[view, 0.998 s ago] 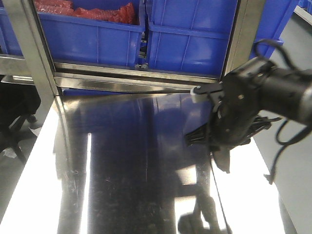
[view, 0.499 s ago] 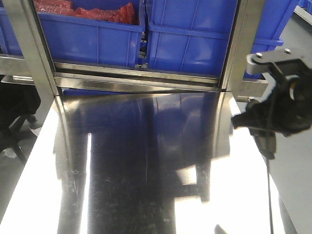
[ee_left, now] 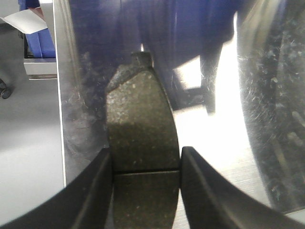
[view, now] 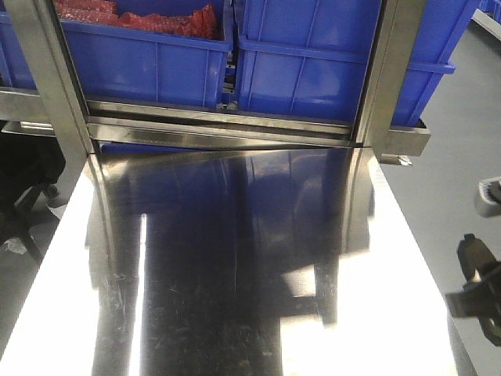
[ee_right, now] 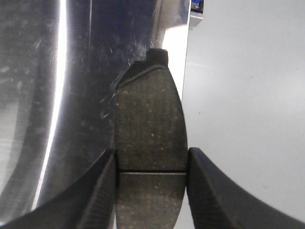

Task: Move and align brake pads A on conveyor
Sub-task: 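Hold both brake pads raised above the empty table, then turn the base away from the table toward the yellow floor line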

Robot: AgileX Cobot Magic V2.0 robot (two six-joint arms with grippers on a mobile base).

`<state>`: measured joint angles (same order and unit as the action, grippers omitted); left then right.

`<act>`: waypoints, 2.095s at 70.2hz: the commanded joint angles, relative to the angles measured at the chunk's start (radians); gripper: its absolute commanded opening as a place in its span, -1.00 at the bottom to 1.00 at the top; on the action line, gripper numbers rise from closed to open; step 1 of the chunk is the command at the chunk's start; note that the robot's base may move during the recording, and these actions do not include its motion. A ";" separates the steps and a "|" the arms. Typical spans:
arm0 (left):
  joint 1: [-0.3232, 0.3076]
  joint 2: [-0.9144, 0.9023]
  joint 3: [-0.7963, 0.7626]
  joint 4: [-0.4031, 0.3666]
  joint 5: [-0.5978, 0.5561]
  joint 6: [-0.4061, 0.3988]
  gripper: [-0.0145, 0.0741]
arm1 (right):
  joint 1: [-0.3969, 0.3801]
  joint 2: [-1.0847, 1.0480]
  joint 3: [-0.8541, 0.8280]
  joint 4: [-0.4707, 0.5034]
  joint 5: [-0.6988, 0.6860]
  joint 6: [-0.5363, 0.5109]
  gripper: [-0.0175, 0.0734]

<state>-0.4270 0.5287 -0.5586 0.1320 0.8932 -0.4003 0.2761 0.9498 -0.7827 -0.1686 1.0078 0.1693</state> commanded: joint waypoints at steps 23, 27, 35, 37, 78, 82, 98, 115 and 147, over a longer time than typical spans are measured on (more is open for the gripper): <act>-0.003 0.002 -0.031 0.004 -0.068 -0.001 -0.69 | -0.007 -0.194 0.123 -0.031 -0.103 0.036 -0.58; -0.003 0.002 -0.031 0.004 -0.068 -0.001 -0.69 | -0.007 -0.214 0.145 -0.031 -0.116 0.051 -0.58; -0.003 0.002 -0.031 0.004 -0.068 -0.001 -0.69 | -0.007 -0.237 0.180 -0.031 -0.138 0.060 -0.58; -0.003 0.002 -0.031 0.004 -0.068 -0.001 -0.69 | -0.007 -0.241 0.187 -0.031 -0.141 0.060 -0.58; -0.003 0.002 -0.031 0.004 -0.068 -0.001 -0.69 | -0.007 -0.246 0.195 -0.044 -0.140 0.060 -0.58; -0.003 0.002 -0.031 0.004 -0.068 -0.001 -0.69 | -0.007 -0.246 0.195 -0.044 -0.131 0.060 -0.58; -0.003 0.002 -0.031 0.004 -0.068 -0.001 -0.69 | -0.007 -0.246 0.195 -0.044 -0.127 0.060 -0.58; -0.003 0.002 -0.031 0.004 -0.068 -0.001 -0.69 | -0.007 -0.246 0.195 -0.044 -0.127 0.060 -0.58; -0.003 0.002 -0.031 0.004 -0.068 -0.001 -0.69 | -0.007 -0.246 0.195 -0.044 -0.123 0.060 -0.58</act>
<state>-0.4270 0.5287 -0.5586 0.1320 0.8932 -0.4003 0.2761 0.7070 -0.5588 -0.1843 0.9371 0.2366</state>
